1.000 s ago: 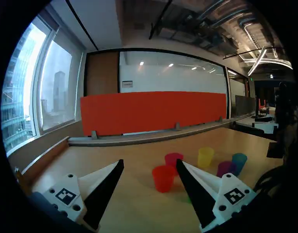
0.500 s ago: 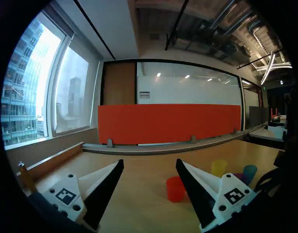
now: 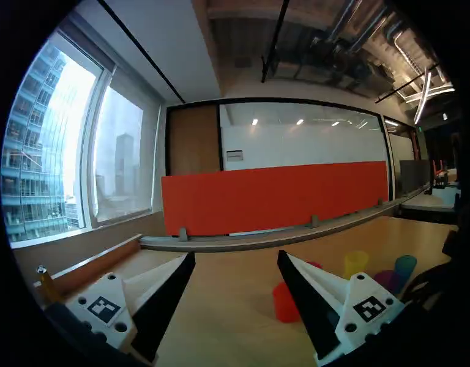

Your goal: Pour water

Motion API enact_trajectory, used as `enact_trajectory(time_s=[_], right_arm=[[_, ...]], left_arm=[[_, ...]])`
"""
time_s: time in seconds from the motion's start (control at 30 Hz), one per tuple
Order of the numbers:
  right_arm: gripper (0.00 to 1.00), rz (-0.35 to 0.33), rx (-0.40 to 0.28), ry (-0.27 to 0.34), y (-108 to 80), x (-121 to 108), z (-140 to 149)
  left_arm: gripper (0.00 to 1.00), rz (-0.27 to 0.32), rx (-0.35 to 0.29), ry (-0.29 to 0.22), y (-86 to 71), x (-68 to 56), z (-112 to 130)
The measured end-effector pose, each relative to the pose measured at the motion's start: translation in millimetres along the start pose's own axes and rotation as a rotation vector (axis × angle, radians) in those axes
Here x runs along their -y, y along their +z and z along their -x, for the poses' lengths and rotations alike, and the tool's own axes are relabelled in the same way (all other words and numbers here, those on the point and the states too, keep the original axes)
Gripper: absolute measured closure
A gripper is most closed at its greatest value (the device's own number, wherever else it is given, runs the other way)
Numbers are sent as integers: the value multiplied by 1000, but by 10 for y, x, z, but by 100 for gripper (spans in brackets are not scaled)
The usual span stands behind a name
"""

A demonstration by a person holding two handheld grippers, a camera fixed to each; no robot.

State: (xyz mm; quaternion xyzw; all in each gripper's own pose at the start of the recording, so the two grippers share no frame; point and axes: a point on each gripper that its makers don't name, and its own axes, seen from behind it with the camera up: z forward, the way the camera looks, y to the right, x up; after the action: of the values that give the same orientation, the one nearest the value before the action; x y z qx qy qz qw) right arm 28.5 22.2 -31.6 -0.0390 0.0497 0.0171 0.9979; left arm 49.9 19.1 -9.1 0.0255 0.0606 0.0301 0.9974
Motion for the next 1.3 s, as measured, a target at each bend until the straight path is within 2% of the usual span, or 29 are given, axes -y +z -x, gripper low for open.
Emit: enact_trajectory(time_s=[0.1, 0.3, 0.5, 0.67, 0.93, 1.3], right_arm=[[0, 6, 1, 4, -10, -7, 1], [0, 2, 1, -29, -41, 67, -14], [0, 0, -3, -67, -57, 145, -39], [0, 6, 2, -71, -46, 167, -50], [0, 8, 3, -56, -33, 210, -34], [0, 16, 3, -46, -33, 243, -79]], left_arm=[[0, -17, -10, 23, 7, 14, -14], [0, -35, -8, 41, 39, -21, 67], [0, -35, -8, 31, 74, -83, 190], [0, -21, -6, 7, 88, -123, 323], [0, -16, 10, -11, 76, -56, 554], [0, -5, 19, -31, 54, 25, 744]])
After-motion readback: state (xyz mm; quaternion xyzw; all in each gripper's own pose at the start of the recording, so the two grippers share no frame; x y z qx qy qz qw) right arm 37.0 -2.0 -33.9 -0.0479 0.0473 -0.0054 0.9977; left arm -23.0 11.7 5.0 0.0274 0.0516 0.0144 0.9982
